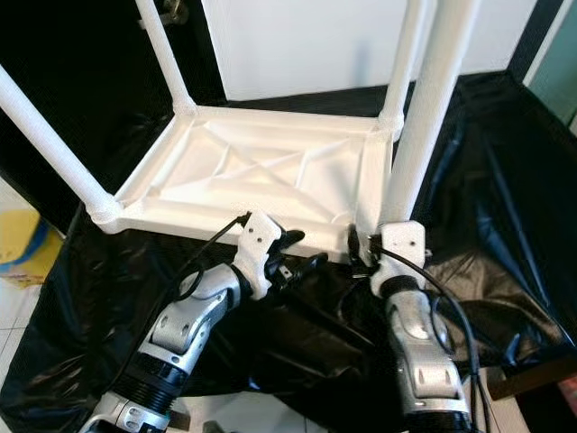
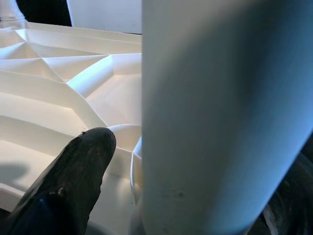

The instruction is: Building children table

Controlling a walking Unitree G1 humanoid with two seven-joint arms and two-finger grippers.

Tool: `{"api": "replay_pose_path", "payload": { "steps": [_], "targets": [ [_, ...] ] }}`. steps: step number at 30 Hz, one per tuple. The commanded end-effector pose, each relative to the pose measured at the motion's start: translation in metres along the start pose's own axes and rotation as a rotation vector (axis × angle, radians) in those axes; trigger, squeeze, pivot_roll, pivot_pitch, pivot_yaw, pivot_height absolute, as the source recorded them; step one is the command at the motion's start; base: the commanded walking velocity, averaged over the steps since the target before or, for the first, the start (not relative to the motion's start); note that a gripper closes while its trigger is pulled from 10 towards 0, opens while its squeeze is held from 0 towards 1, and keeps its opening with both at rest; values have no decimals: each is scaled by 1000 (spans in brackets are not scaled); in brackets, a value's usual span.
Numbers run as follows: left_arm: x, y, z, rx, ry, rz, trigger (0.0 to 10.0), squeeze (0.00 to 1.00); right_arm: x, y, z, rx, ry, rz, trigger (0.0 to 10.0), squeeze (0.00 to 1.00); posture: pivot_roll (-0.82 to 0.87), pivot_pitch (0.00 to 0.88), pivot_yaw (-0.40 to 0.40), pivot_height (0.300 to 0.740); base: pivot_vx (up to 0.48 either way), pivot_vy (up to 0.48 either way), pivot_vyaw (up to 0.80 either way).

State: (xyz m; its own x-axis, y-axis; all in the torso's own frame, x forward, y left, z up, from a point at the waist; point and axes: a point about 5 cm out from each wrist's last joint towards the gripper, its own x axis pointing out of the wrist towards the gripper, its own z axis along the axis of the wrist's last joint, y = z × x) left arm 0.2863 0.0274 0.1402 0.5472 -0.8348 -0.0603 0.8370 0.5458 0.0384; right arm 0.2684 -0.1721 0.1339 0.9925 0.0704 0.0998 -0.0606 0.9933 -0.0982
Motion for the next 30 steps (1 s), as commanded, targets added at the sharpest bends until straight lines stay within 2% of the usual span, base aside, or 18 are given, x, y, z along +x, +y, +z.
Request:
{"api": "replay_pose_path", "payload": {
  "steps": [1, 14, 17, 25, 27, 29, 30],
  "targets": [
    [-3, 5, -2, 7, 18, 98, 10000, 0, -1, 2, 1, 19, -7, 17, 10000, 0, -286, 104, 85, 740, 0, 0, 0],
    [-5, 6, -3, 7, 24, 112, 10000, 0, 1, -2, 3, 10, -13, 99, 10000, 0, -267, 115, 74, 740, 0, 0, 0],
    [-7, 7, -4, 10, 32, 114, 10000, 0, -1, -3, 8, -10, -34, 186, 10000, 0, -257, 112, 87, 740, 0, 0, 0],
    [-8, 8, -4, 22, 41, 102, 10000, 0, -3, -4, 11, -17, -45, 265, 10000, 0, -249, 111, 92, 740, 0, 0, 0],
    [-8, 9, -2, 33, 44, 86, 10000, 0, -2, -12, 15, -42, -39, 379, 10000, 0, -238, 114, 84, 740, 0, 0, 0],
    [-8, 9, -2, 33, 44, 86, 10000, 0, -2, -12, 15, -42, -39, 379, 10000, 0, -238, 114, 84, 740, 0, 0, 0],
    [-9, 10, -2, 38, 45, 81, 10000, 0, 1, -18, 17, -70, -30, 432, 10000, 0, -229, 118, 79, 740, 0, 0, 0]
  ]
}}
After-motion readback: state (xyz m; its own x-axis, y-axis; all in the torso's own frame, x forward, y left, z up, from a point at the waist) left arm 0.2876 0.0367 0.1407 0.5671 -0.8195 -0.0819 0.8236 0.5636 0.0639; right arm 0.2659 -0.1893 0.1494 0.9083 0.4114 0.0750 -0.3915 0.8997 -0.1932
